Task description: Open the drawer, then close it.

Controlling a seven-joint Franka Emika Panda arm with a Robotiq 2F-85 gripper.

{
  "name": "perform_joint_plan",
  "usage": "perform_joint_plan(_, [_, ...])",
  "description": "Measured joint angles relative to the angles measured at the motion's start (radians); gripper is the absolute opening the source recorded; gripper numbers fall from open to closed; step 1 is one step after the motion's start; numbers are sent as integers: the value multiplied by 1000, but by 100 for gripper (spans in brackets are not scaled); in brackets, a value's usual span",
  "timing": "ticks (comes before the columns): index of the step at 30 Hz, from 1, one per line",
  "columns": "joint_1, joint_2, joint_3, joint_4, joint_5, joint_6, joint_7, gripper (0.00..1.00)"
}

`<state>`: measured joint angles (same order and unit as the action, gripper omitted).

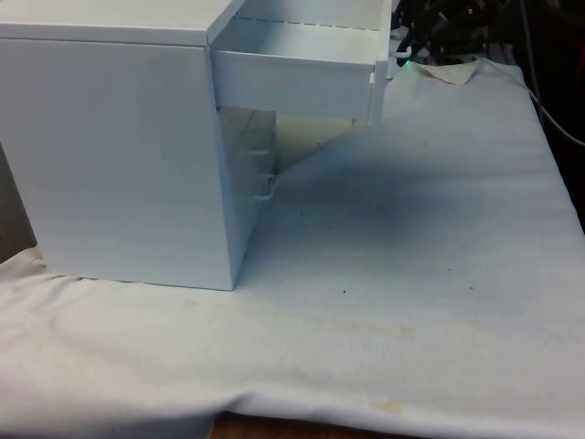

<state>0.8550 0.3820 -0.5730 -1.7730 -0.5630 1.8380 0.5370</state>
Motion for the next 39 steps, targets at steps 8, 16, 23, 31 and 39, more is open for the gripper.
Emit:
perform_joint_plan(8, [0, 0, 4, 1, 0, 1, 4, 45])
perform_joint_plan(16, [0, 0, 3, 1, 0, 1, 4, 91])
perform_joint_plan(23, [1, 1, 29, 7, 0, -6, 36, 100])
perform_joint_plan(31, [1, 12, 55, 23, 1, -13, 73, 100])
perform_joint_plan(39, [1, 22, 81, 31, 10, -10, 115, 100])
